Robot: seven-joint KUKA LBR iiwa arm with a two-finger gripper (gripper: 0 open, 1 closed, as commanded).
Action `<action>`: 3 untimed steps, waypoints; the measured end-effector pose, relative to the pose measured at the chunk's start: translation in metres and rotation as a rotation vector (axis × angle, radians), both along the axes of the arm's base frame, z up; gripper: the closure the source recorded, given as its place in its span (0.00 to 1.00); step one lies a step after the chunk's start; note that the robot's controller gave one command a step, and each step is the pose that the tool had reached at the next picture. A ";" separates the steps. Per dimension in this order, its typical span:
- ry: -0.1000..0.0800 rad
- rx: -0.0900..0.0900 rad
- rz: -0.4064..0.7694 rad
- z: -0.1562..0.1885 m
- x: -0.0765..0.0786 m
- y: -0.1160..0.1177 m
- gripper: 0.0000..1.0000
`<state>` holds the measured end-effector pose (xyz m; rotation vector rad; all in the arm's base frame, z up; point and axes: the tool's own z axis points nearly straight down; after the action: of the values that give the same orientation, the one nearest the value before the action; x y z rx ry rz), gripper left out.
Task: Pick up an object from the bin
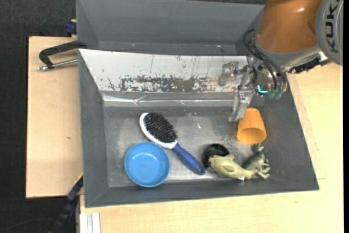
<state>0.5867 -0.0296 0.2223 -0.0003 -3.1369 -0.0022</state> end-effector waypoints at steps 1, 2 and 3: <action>-0.003 0.000 0.372 -0.105 -0.001 -0.095 0.00; -0.009 0.002 0.375 -0.103 0.000 -0.092 1.00; -0.015 0.005 0.869 -0.147 -0.023 -0.090 1.00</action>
Offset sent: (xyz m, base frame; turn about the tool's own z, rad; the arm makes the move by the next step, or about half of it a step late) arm -0.0014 -0.0939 -0.1051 -0.3754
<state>0.5633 -0.1195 0.0750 1.3266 -2.8584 -0.0070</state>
